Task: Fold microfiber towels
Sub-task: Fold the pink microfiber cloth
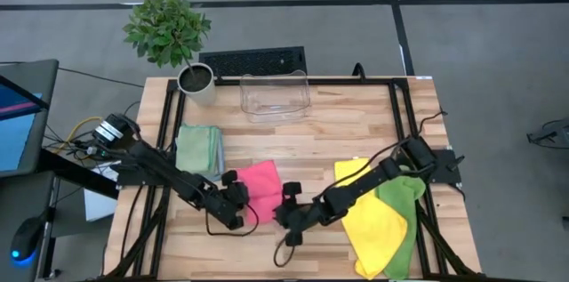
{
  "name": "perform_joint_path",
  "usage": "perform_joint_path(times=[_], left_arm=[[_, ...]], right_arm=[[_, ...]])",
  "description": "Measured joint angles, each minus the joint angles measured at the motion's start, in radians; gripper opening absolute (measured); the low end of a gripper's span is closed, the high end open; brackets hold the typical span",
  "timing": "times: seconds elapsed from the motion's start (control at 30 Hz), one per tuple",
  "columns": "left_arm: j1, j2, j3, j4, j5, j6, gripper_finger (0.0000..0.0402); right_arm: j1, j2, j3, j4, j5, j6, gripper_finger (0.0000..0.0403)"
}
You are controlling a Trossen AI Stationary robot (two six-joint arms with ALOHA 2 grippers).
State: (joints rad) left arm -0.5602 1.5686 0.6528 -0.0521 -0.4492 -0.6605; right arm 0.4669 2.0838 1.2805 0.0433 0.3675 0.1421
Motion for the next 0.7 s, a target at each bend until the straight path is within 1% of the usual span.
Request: perform_joint_path(times=[0.07,0.17,0.3,0.43,0.63,0.7], left_arm=[[0.000,-0.051,0.023,-0.105,-0.005,-0.010,0.0004],[-0.002,-0.122,0.051,-0.209,-0.023,-0.025,0.0004],[-0.003,-0.184,0.057,-0.212,-0.049,-0.041,0.0004],[-0.003,-0.169,0.043,-0.212,-0.057,-0.066,0.0004],[-0.003,-0.071,0.028,-0.156,-0.042,-0.078,0.0004],[-0.002,-0.040,0.028,-0.152,-0.040,-0.087,0.0004]], right_arm=[[-0.008,0.000,0.001,0.019,0.002,-0.001,0.0121],[-0.016,0.000,0.002,0.026,0.000,-0.001,0.0121],[-0.025,0.000,0.001,0.057,-0.002,-0.036,0.0122],[-0.026,0.000,0.002,0.086,-0.001,-0.045,0.0122],[-0.054,0.000,0.003,0.087,-0.002,-0.046,0.0122],[-0.067,0.000,0.002,0.113,-0.002,-0.060,0.0122]])
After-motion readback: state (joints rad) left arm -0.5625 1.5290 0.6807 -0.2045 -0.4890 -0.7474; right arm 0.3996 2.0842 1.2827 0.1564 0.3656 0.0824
